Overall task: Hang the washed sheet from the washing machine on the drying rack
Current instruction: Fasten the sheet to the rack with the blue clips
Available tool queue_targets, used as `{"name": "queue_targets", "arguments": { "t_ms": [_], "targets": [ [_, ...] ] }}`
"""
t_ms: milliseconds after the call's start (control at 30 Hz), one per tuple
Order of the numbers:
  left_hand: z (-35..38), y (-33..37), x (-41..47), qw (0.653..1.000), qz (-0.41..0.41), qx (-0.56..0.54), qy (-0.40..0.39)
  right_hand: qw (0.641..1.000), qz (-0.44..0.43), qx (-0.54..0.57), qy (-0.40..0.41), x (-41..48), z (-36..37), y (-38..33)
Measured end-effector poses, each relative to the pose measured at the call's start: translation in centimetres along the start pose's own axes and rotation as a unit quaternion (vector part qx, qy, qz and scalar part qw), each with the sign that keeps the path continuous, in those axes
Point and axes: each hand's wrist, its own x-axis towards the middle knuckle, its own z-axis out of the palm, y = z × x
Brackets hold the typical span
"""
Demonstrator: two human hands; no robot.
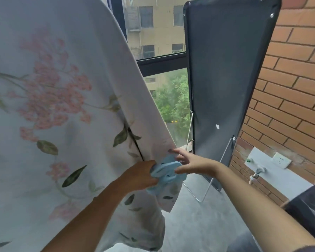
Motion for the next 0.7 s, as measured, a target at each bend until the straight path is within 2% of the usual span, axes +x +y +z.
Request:
{"name": "queue_targets", "arguments": {
  "t_ms": [67,100,167,200,300,433,533,567,667,700],
  "targets": [
    [-0.5,-1.1,-0.4,0.999,-0.044,0.008,0.026,0.992,-0.001,0.121,0.018,0.7,-1.9,1.4],
    [-0.9,-1.4,-0.8,0.998,-0.055,0.009,0.038,0.984,0.007,0.163,0.066,1.6,-2.7,2.5],
    [-1.3,-1.9,-1.5,0.996,-0.069,0.024,0.058,0.979,0.032,0.128,0.153,3.8,-3.7,4.4],
    [-1.2,-1.8,-1.8,0.995,-0.081,0.023,0.061,0.985,0.04,0.092,0.143,4.8,-3.7,5.0],
    [-0.7,-1.6,-2.7,0.989,-0.137,0.014,0.049,0.999,0.036,-0.004,0.029,7.5,-2.8,5.2],
    [-0.8,-0.6,-3.9,0.98,-0.19,0.026,0.049,0.993,-0.015,-0.115,-0.008,8.8,-2.5,3.8],
    [-1.6,0.2,-4.3,0.975,-0.201,0.07,0.06,0.989,0.003,-0.139,-0.045,8.2,-4.3,3.4],
    [-1.9,0.3,-4.3,0.975,-0.201,0.074,0.063,0.991,0.001,-0.13,-0.038,7.7,-5.3,3.3],
    [-2.8,1.0,-4.3,0.973,-0.202,0.083,0.072,0.995,-0.027,-0.069,0.068,6.0,-9.5,3.0],
    [-3.1,1.1,-4.3,0.972,-0.202,0.088,0.078,0.997,-0.019,-0.035,0.07,5.3,-10.9,3.1]
  ]
}}
